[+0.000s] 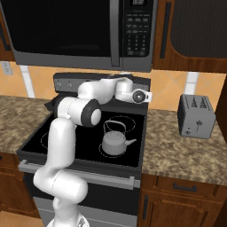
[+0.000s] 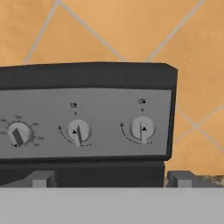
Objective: Pick the kettle from the counter and place it on a stove burner. Then turn the burner on.
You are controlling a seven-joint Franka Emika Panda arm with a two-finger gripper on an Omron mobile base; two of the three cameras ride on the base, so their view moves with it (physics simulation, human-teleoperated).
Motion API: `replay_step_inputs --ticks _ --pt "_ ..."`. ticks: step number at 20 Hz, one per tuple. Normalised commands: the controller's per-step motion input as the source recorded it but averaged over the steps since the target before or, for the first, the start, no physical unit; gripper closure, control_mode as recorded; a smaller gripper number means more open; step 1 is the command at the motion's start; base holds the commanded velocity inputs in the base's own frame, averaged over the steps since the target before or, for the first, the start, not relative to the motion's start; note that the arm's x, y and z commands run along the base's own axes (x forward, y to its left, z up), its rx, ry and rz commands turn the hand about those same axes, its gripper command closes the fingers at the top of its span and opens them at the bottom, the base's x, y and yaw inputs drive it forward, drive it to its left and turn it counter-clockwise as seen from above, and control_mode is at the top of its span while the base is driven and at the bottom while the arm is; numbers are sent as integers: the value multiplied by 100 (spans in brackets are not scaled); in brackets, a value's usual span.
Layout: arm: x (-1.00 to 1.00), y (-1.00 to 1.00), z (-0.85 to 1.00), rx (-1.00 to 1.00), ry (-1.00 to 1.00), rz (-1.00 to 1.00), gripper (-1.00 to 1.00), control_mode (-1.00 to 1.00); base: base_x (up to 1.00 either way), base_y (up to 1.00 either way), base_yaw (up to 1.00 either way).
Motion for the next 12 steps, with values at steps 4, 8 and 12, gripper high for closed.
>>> replay_step_inputs --ticks 4,8,12 --pt "0 -8 0 0 0 0 -100 -100 0 0 0" --pt "10 -23 0 0 0 0 -100 -100 0 0 0" --pt "24 -13 0 0 0 0 -100 -100 0 0 0"
